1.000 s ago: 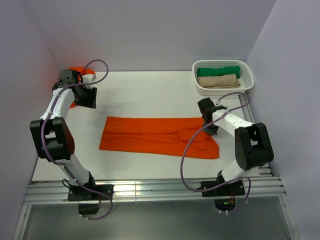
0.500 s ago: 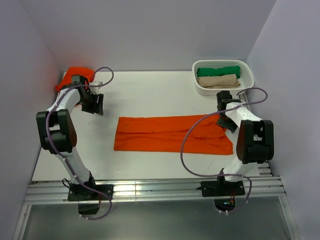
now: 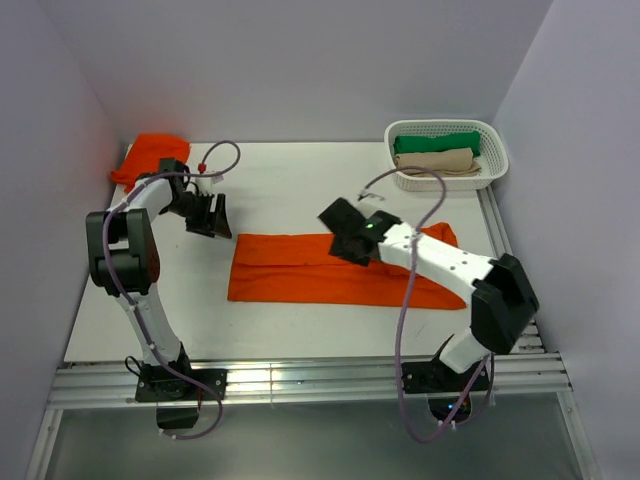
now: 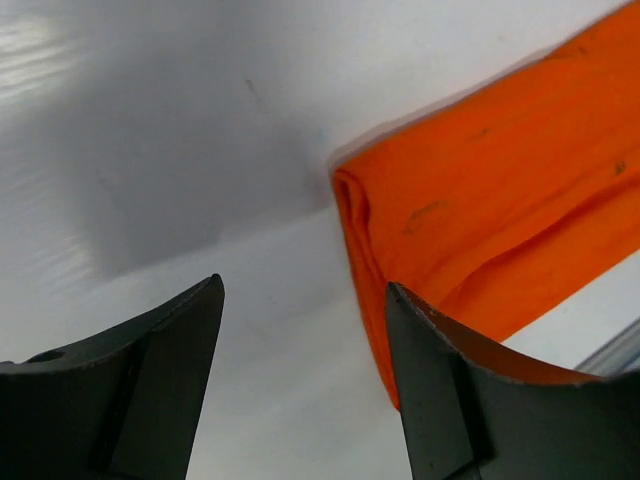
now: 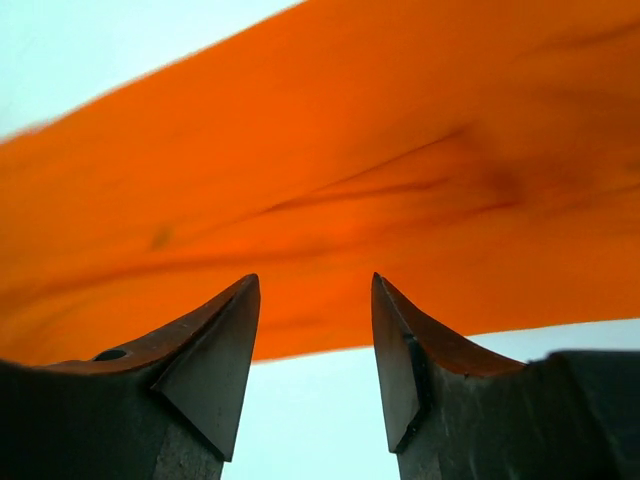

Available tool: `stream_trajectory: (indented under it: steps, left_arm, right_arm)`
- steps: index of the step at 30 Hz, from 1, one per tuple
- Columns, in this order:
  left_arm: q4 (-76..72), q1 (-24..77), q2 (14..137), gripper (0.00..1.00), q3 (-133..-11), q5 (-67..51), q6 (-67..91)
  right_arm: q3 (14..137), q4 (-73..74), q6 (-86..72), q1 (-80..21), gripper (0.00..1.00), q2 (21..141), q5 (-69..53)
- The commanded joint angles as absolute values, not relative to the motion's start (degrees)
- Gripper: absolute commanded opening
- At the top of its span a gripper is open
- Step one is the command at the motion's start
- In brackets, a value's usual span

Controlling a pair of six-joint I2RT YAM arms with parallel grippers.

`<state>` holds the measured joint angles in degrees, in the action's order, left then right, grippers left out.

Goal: Roll the t-shirts
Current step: Roll the tshirt

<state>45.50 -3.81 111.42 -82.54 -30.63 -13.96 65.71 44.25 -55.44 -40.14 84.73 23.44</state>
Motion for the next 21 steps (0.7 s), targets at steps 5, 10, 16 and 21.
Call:
stream_trajectory:
  steps: [5,10,16,21]
  left_arm:
    - [44.0,-2.3,116.5,0.72,-84.6,-41.0,-12.0]
    - [42.6,-0.9,118.0,0.71,-83.3,-42.6,-12.4]
    - [42.0,-0.4,119.0,0.69,-82.1,-43.0,-12.7]
    - [41.4,-0.5,118.5,0.65,-81.1,-41.0,-12.5]
  right_arm:
    - [83.6,40.0,-66.7,-55.7,0.53,103.5,22.1]
    - [97.5,38.8,-66.3,-61.4,0.52,114.6,19.5]
    - [106.4,35.6,-65.7,-63.8,0.51,124.6,16.2]
    - [116.4,37.9,-65.4,-65.7,0.50,132.8,14.1]
